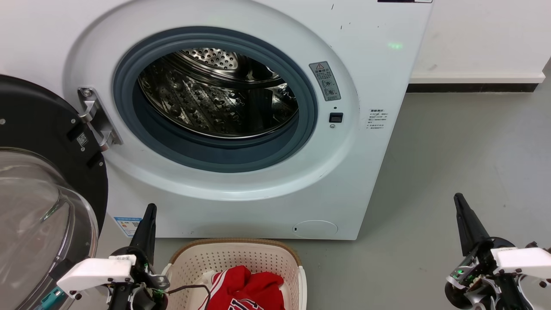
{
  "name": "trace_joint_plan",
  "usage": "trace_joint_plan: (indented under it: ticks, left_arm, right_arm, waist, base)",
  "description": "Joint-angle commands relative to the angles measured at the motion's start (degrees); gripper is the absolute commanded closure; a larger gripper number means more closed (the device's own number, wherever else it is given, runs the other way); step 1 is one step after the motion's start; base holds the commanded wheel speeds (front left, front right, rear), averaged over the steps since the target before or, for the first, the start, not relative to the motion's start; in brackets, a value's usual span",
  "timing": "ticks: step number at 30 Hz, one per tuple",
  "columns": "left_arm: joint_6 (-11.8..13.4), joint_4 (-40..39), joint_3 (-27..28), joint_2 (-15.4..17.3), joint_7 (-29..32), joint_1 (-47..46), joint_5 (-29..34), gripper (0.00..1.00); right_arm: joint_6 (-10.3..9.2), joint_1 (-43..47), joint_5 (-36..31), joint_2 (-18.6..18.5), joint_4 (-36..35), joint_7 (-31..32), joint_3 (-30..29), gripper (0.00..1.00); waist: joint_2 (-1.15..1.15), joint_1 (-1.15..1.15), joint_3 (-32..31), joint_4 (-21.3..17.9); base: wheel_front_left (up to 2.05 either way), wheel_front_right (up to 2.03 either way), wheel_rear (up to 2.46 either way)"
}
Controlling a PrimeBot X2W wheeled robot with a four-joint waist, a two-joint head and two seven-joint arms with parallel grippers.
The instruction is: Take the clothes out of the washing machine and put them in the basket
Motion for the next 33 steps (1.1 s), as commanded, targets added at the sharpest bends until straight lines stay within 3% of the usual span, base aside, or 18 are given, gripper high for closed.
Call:
trace_joint_plan:
  ticks: [1, 33]
  left_arm:
    - [-0.28, 0.07, 0.26, -0.08, 0.28, -0.57, -0.74, 1.0]
    - [-0.28, 0.05, 0.25, -0.08, 0.26, -0.5, -0.69, 1.0]
  right_arm:
    - [0.0, -0.76, 0.75, -0.29, 0.18, 0.25, -0.03, 1.0]
    - [0.0, -0.75, 0.71, -0.29, 0.14, 0.24, -0.03, 1.0]
  waist:
    - [0.0, 0.01, -0.01, 0.01]
    - [0.0, 0.01, -0.01, 0.01]
  base:
    - [0.0, 0.0, 0.0]
    - [0.0, 0.0, 0.0]
